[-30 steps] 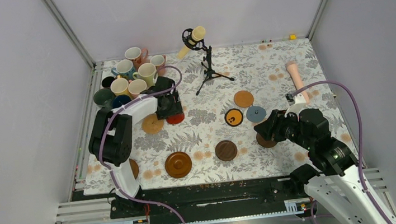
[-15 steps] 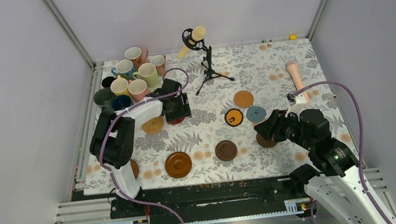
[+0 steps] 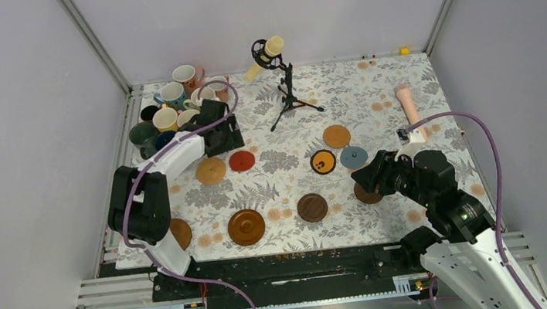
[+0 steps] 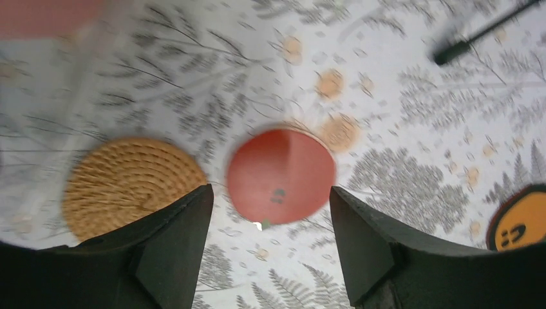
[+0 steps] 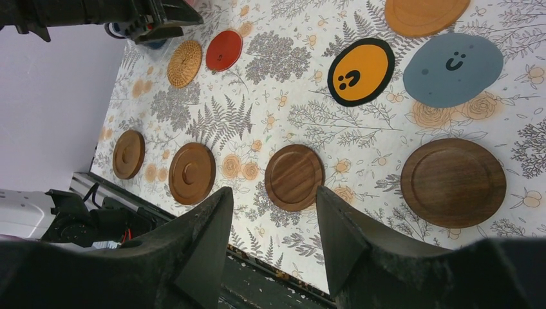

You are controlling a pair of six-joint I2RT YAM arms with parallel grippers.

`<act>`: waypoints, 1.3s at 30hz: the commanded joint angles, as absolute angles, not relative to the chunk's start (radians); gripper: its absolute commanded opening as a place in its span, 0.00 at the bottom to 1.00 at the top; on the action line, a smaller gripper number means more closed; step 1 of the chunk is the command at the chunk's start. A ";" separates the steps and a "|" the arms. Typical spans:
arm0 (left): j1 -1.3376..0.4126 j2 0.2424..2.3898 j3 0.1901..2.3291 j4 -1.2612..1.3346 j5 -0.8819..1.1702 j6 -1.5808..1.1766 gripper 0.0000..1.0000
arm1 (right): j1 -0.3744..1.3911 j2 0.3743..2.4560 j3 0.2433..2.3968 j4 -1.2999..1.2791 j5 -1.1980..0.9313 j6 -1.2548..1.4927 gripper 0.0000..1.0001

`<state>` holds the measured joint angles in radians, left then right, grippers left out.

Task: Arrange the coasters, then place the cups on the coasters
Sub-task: Move the coaster to the center of the board.

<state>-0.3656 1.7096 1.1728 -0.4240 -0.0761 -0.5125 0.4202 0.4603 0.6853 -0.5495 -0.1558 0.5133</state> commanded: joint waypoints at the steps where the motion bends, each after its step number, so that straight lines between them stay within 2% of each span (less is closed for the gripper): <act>1: -0.324 1.715 1.237 -0.441 -0.142 -0.450 0.67 | 0.426 0.454 0.707 -0.551 -0.127 0.527 0.58; 5: -0.319 1.763 1.248 -0.427 -0.111 -0.432 0.66 | 0.426 0.443 0.710 -0.552 -0.134 0.521 0.58; 13: -0.319 1.826 1.245 -0.406 -0.054 -0.434 0.56 | 0.426 0.411 0.703 -0.563 -0.123 0.502 0.59; 26: -0.319 1.883 1.234 -0.421 -0.047 -0.473 0.55 | 0.426 0.411 0.707 -0.566 -0.120 0.486 0.59; 39: -0.341 1.856 1.177 -0.429 0.036 -0.522 0.49 | 0.426 0.402 0.717 -0.582 -0.112 0.483 0.60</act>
<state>-0.3214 1.8797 1.2114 -0.4282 -0.0307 -0.4938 0.4202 0.4110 0.6853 -0.5900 -0.1307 0.4938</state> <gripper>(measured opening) 0.487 0.593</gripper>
